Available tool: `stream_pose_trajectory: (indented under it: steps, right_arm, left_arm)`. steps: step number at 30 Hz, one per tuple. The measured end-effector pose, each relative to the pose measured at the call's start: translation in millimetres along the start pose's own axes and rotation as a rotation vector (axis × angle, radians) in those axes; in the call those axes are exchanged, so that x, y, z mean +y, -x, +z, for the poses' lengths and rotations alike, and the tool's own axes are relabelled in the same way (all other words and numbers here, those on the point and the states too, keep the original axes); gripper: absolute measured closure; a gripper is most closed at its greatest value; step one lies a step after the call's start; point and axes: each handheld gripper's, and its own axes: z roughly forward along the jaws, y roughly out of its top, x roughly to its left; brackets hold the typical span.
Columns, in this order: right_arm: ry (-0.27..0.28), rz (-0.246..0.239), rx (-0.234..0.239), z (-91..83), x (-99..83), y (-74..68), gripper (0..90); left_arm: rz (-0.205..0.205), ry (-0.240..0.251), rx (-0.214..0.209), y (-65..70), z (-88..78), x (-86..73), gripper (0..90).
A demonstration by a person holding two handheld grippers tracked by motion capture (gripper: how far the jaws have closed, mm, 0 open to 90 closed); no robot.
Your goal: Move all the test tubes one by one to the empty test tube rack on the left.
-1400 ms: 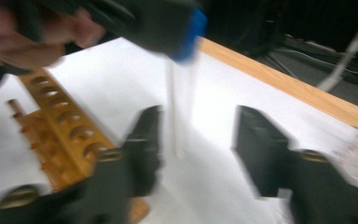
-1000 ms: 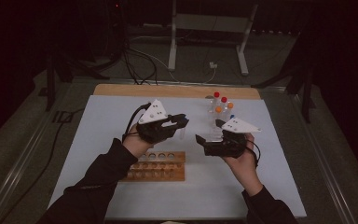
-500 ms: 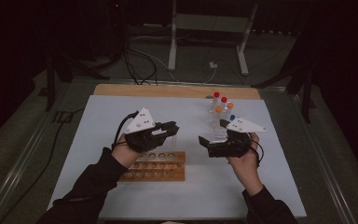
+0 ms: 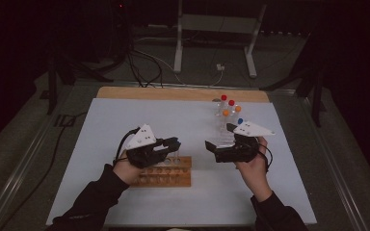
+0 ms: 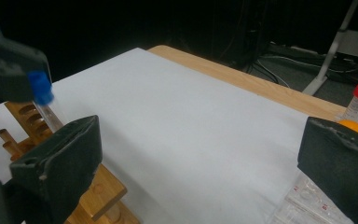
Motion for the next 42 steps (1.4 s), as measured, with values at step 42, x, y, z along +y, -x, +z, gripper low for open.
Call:
stream_pose_trajectory:
  steps: [42]
  right_arm:
    - [0.020, -0.032, -0.008, -4.0, 2.3, 4.1, 0.0]
  left_arm:
    - [0.006, -0.168, -0.010, 4.5, 19.0, -33.3, 76.8]
